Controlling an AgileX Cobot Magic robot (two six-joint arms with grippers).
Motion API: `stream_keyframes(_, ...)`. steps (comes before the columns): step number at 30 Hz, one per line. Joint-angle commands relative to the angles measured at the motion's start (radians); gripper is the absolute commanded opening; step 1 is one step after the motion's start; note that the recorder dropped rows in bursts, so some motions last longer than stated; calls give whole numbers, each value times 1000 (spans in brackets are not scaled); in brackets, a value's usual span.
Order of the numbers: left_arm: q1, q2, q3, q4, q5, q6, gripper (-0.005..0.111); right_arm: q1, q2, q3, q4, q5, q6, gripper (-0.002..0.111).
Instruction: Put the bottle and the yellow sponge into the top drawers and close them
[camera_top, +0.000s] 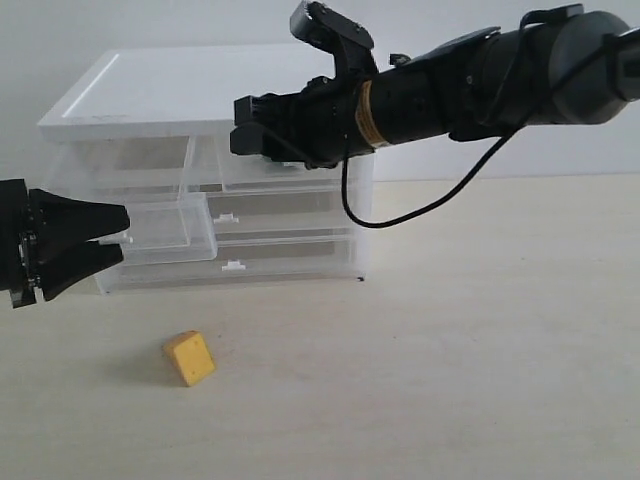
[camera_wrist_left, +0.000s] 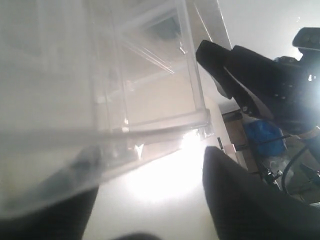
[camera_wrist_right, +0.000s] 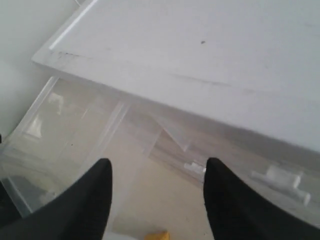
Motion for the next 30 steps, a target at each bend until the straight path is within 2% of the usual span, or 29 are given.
stream_keyframes(1,3,-16,3,-4,16,10,57,-22,-57,72,-12,-13,0,50)
stream_keyframes(8,6,-44,36,15,16,20,57,-28,-125,150,-12,-41,-38,50)
stream_keyframes(16,78,-81,110,30,16,32,57,-28,-176,254,-12,-78,-69,50)
stream_keyframes(22,83,-86,152,27,16,70,57,-28,-184,335,-12,-100,-111,50)
stream_keyframes(27,86,-86,156,67,16,97,57,19,-184,418,4,-112,-197,50)
stream_keyframes(30,98,-88,158,106,16,115,57,83,-184,466,53,-38,-288,50)
